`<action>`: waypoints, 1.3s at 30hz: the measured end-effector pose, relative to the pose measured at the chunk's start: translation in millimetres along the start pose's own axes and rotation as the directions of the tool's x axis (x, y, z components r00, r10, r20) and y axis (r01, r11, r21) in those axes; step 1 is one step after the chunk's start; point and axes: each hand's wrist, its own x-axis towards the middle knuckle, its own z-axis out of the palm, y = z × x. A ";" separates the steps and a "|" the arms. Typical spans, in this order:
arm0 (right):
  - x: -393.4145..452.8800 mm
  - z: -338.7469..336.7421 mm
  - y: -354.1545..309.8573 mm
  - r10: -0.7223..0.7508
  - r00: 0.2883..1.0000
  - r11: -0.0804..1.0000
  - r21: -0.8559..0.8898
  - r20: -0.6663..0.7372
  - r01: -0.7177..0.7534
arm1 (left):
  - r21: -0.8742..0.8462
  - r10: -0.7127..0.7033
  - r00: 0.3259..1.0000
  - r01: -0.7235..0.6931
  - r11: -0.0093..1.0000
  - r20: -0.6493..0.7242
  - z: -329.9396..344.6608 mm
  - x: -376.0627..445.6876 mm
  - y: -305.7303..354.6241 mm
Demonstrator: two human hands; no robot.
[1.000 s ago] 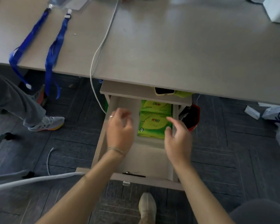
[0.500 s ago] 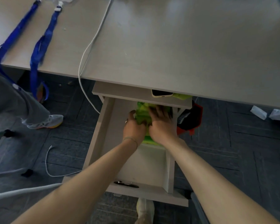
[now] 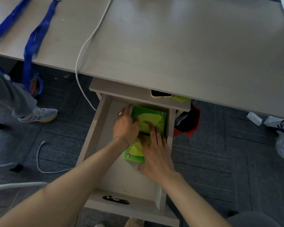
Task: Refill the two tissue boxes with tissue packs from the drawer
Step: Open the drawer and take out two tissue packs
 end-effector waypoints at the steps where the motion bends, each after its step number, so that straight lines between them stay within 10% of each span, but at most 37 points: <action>1: -2.8 3.4 -2.1 0.005 1.000 1.000 -0.015 0.006 -0.005 | 0.047 0.083 0.996 -0.085 0.995 0.044 -0.3 5.7 3.8; 15: -53.4 -51.6 -4.9 -0.062 0.983 0.989 0.119 -0.172 0.083 | 0.315 0.106 0.862 -0.292 0.903 0.495 -34.7 62.7 -3.3; 21: -58.8 -79.5 13.4 0.157 0.917 0.953 0.300 -0.367 -0.043 | 0.521 0.353 0.760 -0.637 0.568 0.545 -12.0 29.6 -4.0; 39: -73.3 -57.4 -55.2 0.341 0.698 0.911 0.404 -0.630 -0.081 | 0.304 0.371 0.923 -0.326 0.895 -0.102 -78.3 -65.2 -28.9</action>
